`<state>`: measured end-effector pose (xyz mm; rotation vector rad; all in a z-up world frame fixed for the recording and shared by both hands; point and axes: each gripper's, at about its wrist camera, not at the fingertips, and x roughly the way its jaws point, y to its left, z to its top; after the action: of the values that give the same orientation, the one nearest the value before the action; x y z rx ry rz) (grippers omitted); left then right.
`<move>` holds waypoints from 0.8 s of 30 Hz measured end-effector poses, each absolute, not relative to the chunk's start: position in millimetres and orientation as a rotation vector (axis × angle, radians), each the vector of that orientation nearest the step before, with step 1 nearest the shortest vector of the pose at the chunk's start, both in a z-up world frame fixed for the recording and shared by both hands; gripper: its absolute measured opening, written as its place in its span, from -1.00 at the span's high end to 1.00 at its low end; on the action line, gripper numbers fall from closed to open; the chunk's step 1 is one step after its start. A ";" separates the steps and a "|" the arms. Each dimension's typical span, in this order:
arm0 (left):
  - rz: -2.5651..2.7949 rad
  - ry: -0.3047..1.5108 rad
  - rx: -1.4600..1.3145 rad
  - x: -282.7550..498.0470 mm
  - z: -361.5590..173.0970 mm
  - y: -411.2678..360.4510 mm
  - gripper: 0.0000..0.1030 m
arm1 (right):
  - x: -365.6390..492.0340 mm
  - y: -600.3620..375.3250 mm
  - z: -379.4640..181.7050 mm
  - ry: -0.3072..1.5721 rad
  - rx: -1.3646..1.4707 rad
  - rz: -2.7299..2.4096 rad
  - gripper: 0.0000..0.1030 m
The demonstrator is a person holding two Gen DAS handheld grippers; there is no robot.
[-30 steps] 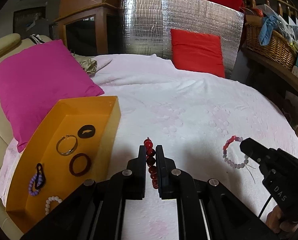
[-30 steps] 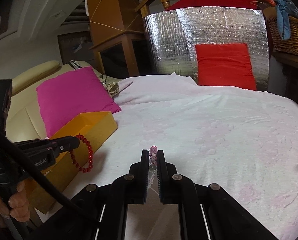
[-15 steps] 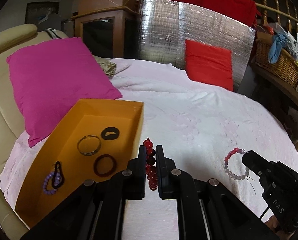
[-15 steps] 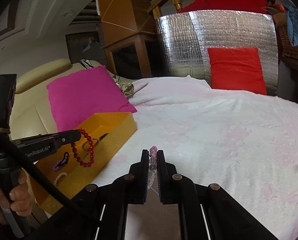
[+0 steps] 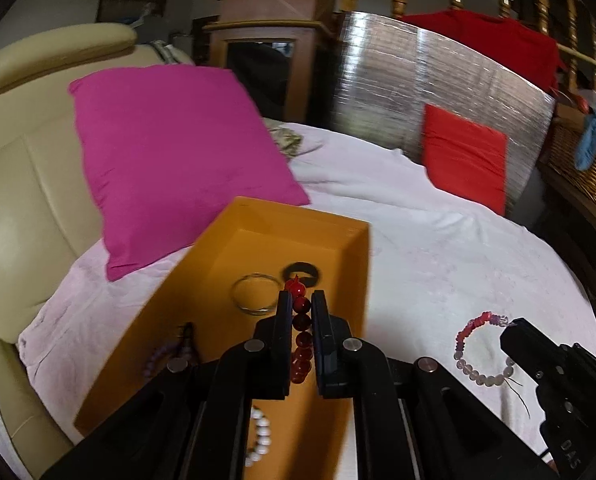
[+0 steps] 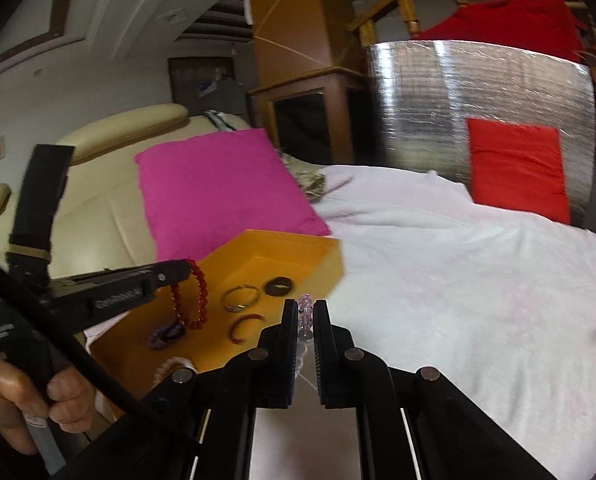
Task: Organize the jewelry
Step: 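Carry both held bracelets toward the orange box beside the pink pillow, then lower both bracelets into the orange box and open both grippers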
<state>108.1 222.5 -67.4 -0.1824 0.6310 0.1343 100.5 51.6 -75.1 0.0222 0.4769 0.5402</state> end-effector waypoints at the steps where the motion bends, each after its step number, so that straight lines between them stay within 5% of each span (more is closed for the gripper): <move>1: 0.147 0.632 -0.189 107.4 -67.9 227.6 0.82 | 100.4 56.6 -73.3 0.476 0.022 0.548 0.83; 24: 0.292 0.718 -0.262 111.7 -95.1 293.4 0.82 | 132.8 135.1 -79.4 0.523 0.049 0.653 0.83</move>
<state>111.7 293.4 -95.1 -0.2623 0.7177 0.2924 132.8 135.1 -79.4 0.0486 0.5235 0.6533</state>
